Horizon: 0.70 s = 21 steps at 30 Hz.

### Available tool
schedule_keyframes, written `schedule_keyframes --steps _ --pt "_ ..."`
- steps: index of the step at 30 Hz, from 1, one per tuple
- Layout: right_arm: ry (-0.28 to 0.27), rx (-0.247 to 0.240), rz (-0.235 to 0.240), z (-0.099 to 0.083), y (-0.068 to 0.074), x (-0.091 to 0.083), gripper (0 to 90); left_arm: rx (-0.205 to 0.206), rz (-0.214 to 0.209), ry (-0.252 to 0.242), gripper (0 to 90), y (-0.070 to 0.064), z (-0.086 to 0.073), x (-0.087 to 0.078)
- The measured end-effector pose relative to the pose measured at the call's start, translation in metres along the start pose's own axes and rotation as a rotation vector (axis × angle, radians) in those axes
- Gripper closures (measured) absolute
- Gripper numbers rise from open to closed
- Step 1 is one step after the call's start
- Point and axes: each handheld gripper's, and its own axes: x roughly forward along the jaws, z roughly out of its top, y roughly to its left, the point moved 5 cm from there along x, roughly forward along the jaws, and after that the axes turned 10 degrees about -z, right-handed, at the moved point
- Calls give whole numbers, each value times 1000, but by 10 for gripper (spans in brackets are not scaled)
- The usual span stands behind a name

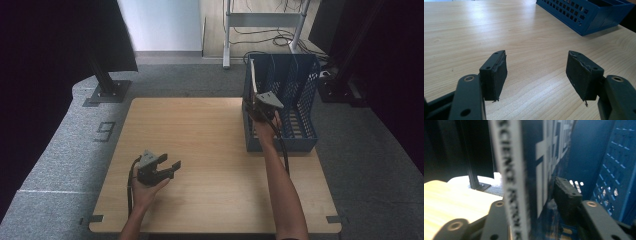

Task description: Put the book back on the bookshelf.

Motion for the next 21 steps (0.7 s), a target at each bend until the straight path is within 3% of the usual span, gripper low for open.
schedule_keyframes --steps 12,21 --pt "8 0 12 -3 -1 -5 476 0 0 1 335 -1 0 0" --pt "-4 -5 -8 1 -5 -11 446 2 -1 1 334 -2 0 0"
